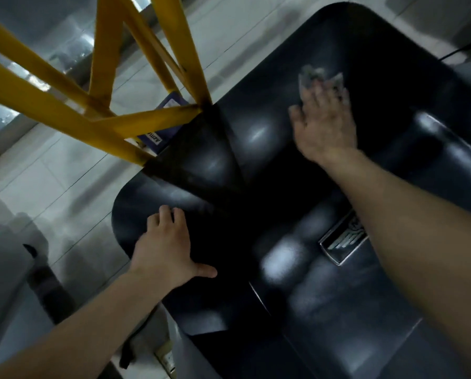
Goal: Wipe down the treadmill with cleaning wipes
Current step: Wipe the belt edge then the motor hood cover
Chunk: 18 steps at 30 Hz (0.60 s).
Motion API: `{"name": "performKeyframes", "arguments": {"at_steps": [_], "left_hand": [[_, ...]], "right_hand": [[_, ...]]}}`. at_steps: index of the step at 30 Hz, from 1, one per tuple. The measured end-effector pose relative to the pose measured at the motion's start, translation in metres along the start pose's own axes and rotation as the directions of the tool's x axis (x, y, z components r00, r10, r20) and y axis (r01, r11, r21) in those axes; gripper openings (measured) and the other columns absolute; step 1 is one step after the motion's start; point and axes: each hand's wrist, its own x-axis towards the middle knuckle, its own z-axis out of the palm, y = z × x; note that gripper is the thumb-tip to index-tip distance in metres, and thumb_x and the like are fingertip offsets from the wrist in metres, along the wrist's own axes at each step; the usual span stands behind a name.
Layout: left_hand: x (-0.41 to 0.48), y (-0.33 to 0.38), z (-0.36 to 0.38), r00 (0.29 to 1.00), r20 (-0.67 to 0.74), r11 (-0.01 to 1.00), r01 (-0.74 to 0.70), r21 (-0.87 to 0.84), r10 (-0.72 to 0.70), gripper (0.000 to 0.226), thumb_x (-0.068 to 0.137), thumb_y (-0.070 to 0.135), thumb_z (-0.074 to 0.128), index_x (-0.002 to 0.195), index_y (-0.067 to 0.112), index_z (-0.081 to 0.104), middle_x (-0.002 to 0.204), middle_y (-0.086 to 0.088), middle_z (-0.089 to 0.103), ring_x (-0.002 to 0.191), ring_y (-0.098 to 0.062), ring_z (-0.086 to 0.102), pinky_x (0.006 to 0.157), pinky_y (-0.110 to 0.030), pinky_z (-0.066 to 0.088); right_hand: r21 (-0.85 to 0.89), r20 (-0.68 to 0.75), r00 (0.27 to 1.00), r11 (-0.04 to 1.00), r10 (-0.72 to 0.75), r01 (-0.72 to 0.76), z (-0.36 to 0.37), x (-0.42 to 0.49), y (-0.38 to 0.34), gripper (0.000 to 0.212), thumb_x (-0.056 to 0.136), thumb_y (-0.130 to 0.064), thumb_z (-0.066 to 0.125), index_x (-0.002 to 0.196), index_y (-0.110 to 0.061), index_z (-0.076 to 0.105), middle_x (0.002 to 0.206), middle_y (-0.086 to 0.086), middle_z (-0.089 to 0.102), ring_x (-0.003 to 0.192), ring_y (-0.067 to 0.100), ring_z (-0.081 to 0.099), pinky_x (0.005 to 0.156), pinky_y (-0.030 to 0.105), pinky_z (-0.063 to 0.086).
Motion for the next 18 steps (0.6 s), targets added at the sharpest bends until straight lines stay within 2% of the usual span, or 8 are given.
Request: {"name": "performKeyframes", "arguments": {"at_steps": [2, 5, 8, 11, 13, 15, 16, 18], "left_hand": [[0.015, 0.011, -0.033, 0.997, 0.076, 0.996, 0.005, 0.085, -0.012, 0.143, 0.05, 0.099, 0.074, 0.155, 0.011, 0.033, 0.151, -0.01, 0.04, 0.138, -0.033, 0.05, 0.104, -0.046, 0.054], [0.045, 0.034, -0.074, 0.999, 0.012, 0.994, -0.05, 0.101, 0.049, 0.139, 0.049, 0.096, 0.078, 0.15, 0.007, 0.043, 0.145, -0.015, 0.047, 0.136, -0.038, 0.052, 0.108, -0.048, 0.052], [0.078, 0.071, -0.091, 0.965, -0.109, 0.971, -0.239, 0.029, 0.24, 0.152, 0.053, 0.091, 0.082, 0.165, 0.009, 0.021, 0.166, -0.02, 0.027, 0.155, -0.04, 0.03, 0.125, -0.05, 0.035], [0.106, 0.117, -0.094, 0.943, -0.04, 0.943, -0.329, 0.045, 0.331, 0.165, 0.063, 0.083, 0.084, 0.167, 0.014, -0.025, 0.176, -0.014, -0.026, 0.165, -0.035, -0.018, 0.134, -0.057, 0.005], [0.122, 0.136, -0.092, 0.956, 0.086, 0.96, -0.277, -0.037, 0.279, 0.164, 0.072, 0.074, 0.086, 0.159, 0.015, -0.04, 0.167, -0.014, -0.046, 0.158, -0.036, -0.035, 0.131, -0.064, -0.004], [0.132, 0.141, -0.085, 0.957, 0.172, 0.972, -0.232, -0.036, 0.235, 0.163, 0.076, 0.074, 0.083, 0.152, 0.013, -0.048, 0.157, -0.016, -0.057, 0.152, -0.04, -0.044, 0.128, -0.068, -0.009], [0.134, 0.141, -0.084, 0.952, 0.2, 0.973, -0.229, -0.042, 0.233, 0.163, 0.077, 0.075, 0.081, 0.15, 0.013, -0.05, 0.154, -0.017, -0.06, 0.15, -0.041, -0.046, 0.128, -0.068, -0.01], [0.131, 0.137, -0.082, 0.945, 0.22, 0.97, -0.234, -0.062, 0.242, 0.163, 0.077, 0.075, 0.081, 0.148, 0.014, -0.052, 0.152, -0.015, -0.062, 0.148, -0.04, -0.048, 0.127, -0.068, -0.012]], "right_hand": [[0.117, -0.021, 0.968, 0.96, -0.252, 0.253, 0.006, -0.028, -0.038, 0.073, 0.107, -0.052, 0.029, 0.168, -0.013, 0.026, 0.174, 0.017, 0.025, 0.162, 0.04, 0.019, 0.133, 0.051, 0.009], [0.148, 0.028, 0.712, 0.708, -0.701, 0.691, 0.016, -0.069, -0.041, 0.058, 0.11, -0.041, 0.039, 0.165, -0.021, 0.038, 0.171, 0.006, 0.035, 0.161, 0.027, 0.028, 0.132, 0.049, 0.016], [0.059, -0.05, 0.952, 0.95, -0.303, 0.306, -0.001, -0.009, 0.04, 0.06, 0.11, -0.036, 0.029, 0.169, -0.022, 0.027, 0.175, 0.006, 0.028, 0.162, 0.032, 0.023, 0.131, 0.052, 0.015], [0.074, 0.005, 0.988, 0.985, 0.154, -0.154, -0.013, 0.03, 0.08, 0.069, 0.107, -0.047, 0.014, 0.17, -0.021, 0.023, 0.177, 0.005, 0.021, 0.164, 0.024, 0.015, 0.133, 0.049, 0.005], [0.085, 0.004, 0.996, 0.993, -0.087, 0.086, -0.006, 0.022, 0.056, 0.07, 0.106, -0.047, 0.016, 0.168, -0.016, 0.028, 0.175, 0.008, 0.024, 0.164, 0.027, 0.015, 0.134, 0.048, 0.004], [0.135, 0.116, 0.881, 0.886, -0.459, 0.444, 0.0, 0.002, 0.051, 0.064, 0.108, -0.045, 0.024, 0.168, -0.023, 0.031, 0.176, 0.001, 0.023, 0.164, 0.023, 0.012, 0.134, 0.044, 0.003], [0.116, 0.15, 0.838, 0.851, -0.525, 0.513, -0.004, 0.008, 0.062, 0.063, 0.108, -0.045, 0.023, 0.168, -0.026, 0.028, 0.176, -0.001, 0.021, 0.164, 0.021, 0.012, 0.133, 0.044, 0.004], [0.007, 0.078, 0.946, 0.949, -0.314, 0.315, -0.009, 0.04, 0.095, 0.069, 0.106, -0.046, 0.015, 0.169, -0.021, 0.025, 0.176, 0.008, 0.024, 0.162, 0.033, 0.02, 0.13, 0.05, 0.013]]}}
